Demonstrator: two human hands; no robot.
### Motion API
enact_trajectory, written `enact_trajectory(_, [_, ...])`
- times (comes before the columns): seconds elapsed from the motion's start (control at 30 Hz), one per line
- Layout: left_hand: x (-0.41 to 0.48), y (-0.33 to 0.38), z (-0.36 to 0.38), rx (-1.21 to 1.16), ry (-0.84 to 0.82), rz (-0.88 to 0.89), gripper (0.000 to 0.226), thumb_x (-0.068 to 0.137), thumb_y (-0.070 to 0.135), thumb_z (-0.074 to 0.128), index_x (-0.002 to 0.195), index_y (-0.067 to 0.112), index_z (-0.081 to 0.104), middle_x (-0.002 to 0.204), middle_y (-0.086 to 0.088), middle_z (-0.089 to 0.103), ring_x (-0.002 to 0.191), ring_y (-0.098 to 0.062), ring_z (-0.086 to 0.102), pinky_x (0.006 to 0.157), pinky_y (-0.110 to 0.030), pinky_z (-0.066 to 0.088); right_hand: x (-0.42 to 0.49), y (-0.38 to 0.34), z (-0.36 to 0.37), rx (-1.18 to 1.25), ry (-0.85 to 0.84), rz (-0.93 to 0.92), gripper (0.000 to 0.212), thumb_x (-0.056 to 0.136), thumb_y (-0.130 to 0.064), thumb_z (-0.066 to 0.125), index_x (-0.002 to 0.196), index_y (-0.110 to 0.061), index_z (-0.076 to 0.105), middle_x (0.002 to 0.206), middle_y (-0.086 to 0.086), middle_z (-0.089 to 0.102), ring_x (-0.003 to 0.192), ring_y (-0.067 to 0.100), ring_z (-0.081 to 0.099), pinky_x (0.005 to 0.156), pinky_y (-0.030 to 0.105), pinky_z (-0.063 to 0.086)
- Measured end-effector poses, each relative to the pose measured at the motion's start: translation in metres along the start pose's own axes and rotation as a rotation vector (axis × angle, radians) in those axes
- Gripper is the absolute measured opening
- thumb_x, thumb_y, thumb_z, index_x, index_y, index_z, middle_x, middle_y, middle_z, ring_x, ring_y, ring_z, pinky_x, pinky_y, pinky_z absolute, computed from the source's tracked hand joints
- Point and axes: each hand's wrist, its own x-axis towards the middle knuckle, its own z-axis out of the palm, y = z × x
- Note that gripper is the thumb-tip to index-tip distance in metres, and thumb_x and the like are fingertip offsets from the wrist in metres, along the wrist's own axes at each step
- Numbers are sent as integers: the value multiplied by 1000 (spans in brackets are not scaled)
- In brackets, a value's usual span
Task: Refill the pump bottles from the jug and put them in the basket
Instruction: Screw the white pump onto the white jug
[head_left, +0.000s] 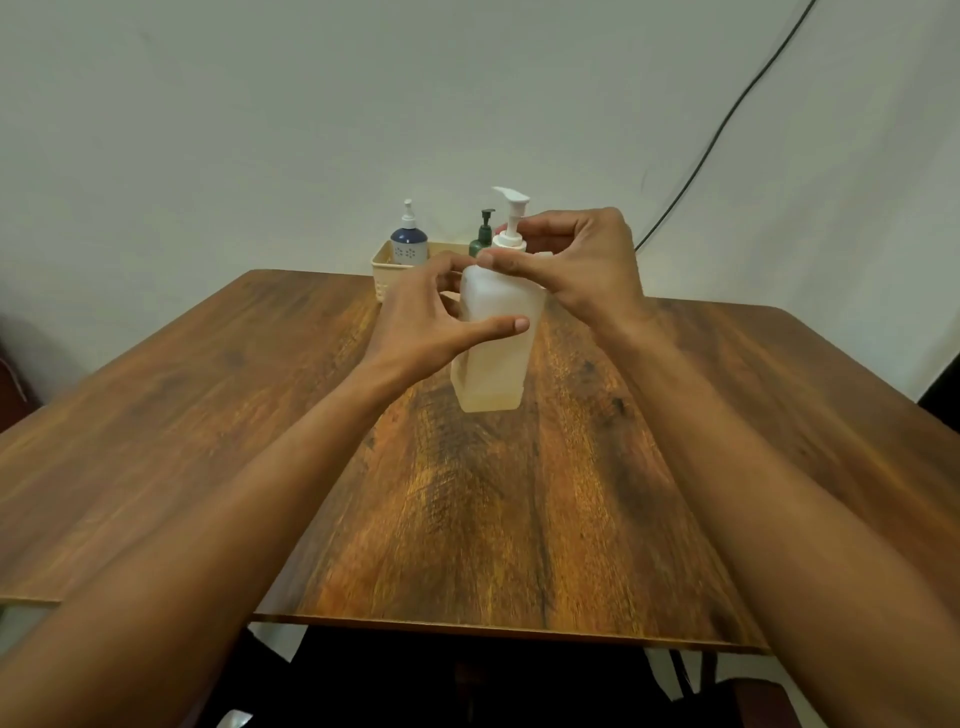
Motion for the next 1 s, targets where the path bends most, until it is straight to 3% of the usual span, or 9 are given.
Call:
enact_trajectory(0.1, [-2,-1,4,-22,-3,0,83,62,61,92,130,21,67,117,5,72,100,-4,70,82,-37,63,-1,0,2,-41,1,-31,50,73,-39,98,111,-9,83,101,-2,82,87,-2,77,75,17,61])
enact_trajectory(0.2, [-1,0,3,-31,-16,1,78,64,59,92,127,21,67,114,8,72,99,-3,70,82,-36,63,9,-1,-16,52,-264,-6,43,88,-29,89,123,-8,78,120,-1,80,111,10,77,98,34,62])
enact_trajectory(0.3, [5,3,2,-24,-44,27,79,67,57,91,131,19,65,120,6,70,105,-7,69,84,-39,63,16,0,-30,67,-436,-12,38,96,-21,81,132,-9,75,125,0,79,121,13,74,106,36,59])
enact_trajectory(0.47, [10,6,2,9,-39,43,79,66,57,92,131,19,67,121,4,71,108,-10,69,85,-38,62,9,8,-24,94,-214,37,46,81,-26,94,122,-10,80,114,-2,83,110,8,78,99,37,63])
enact_trajectory(0.6, [9,7,6,11,-24,36,77,67,55,92,130,19,67,120,4,72,106,-9,70,84,-38,62,7,9,-18,45,-88,98,59,65,-40,102,116,-18,83,101,-12,83,97,-2,78,87,23,64])
enact_trajectory(0.8, [5,2,11,15,28,20,77,65,57,92,127,19,67,114,7,73,100,-4,70,80,-33,63,6,7,-9,15,-34,125,58,62,-44,102,111,-20,83,79,-24,76,85,-11,75,71,9,58])
enact_trajectory(1.0, [13,-5,22,-1,19,12,76,63,58,93,125,22,68,113,10,72,100,-2,69,79,-30,63,1,19,-5,45,5,130,60,72,-42,98,123,-17,80,99,-14,81,94,-5,77,84,19,63])
